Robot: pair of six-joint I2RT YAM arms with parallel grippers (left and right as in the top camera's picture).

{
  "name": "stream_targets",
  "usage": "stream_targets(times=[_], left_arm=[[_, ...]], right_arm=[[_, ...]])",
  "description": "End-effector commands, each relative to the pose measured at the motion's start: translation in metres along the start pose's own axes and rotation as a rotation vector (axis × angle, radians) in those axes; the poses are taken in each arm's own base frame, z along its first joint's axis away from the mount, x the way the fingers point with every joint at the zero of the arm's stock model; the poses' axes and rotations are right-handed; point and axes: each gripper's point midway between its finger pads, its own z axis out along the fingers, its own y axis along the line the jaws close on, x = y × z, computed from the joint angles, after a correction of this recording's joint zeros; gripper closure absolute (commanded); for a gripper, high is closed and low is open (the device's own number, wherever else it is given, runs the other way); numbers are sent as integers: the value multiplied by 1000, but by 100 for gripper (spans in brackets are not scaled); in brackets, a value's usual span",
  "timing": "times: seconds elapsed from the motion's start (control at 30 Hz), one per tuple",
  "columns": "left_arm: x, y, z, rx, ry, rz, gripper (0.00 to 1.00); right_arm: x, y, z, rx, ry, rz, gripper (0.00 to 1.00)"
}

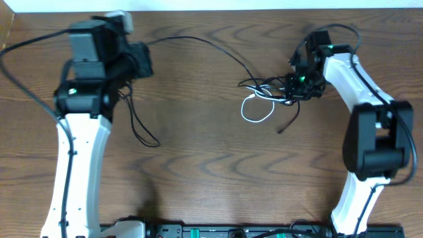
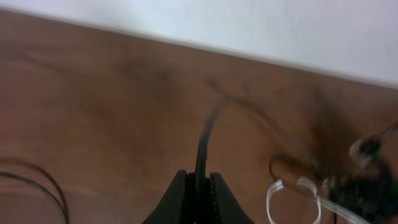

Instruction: Untangle cables

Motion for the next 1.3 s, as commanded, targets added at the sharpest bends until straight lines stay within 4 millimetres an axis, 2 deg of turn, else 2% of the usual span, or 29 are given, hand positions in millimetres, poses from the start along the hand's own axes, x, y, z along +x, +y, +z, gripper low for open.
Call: stream_targets(times=[0.0, 0.03, 0.23, 0.37, 0.5, 0.6, 0.7, 0.9, 1.07, 1.27], left_arm=[[22, -21, 17, 41, 104, 44, 92], [29, -22, 21, 41, 134, 43, 92], [64, -23, 48, 38, 281, 33, 72], [75, -29, 58, 46, 321, 44, 59], [80, -38, 61, 61, 333, 61, 36], [81, -43, 62, 70, 334, 71, 29], [84, -48, 62, 79, 339, 81, 26], [101, -64, 68, 122, 388, 98, 26], [133, -89, 83, 171, 484, 88, 27], [179, -117, 120, 179, 591, 64, 40]], right_arm=[[-5, 33, -47, -91, -93, -97, 95], [-4, 34, -49, -94, -93, -97, 96], [-3, 36, -50, -95, -91, -98, 94], [-1, 39, -48, -95, -85, -105, 79], [1, 44, -46, -97, -76, -111, 59], [3, 46, -45, -96, -69, -116, 55], [2, 46, -45, -92, -71, -112, 48], [-1, 29, -45, -4, -85, -19, 45], [-3, 26, -45, 6, -94, -1, 44], [-4, 20, -46, 33, -99, 2, 39]])
